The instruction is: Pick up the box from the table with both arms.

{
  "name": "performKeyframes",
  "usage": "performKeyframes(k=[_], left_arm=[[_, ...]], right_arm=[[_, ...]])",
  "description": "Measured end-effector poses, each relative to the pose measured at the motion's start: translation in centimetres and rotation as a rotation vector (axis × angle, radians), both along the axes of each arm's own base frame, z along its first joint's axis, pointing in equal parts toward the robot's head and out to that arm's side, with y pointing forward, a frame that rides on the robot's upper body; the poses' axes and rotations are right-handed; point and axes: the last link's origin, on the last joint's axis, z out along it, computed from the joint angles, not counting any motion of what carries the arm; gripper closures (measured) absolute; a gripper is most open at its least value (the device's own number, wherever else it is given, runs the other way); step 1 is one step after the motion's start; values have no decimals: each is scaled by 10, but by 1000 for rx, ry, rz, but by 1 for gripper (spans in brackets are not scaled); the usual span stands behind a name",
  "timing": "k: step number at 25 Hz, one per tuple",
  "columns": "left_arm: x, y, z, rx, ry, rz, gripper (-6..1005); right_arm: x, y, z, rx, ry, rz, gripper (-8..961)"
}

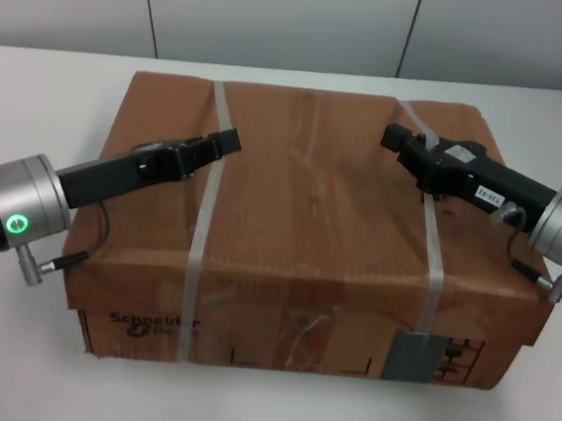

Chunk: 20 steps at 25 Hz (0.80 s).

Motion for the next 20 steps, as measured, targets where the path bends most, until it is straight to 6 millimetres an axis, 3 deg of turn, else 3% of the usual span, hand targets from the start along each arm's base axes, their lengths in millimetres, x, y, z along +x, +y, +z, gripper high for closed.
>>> performKeyframes(k=[20], left_arm=[[4,0,3,11,-22,-21,904]], right_arm=[[-5,0,4,18,4,43,912]])
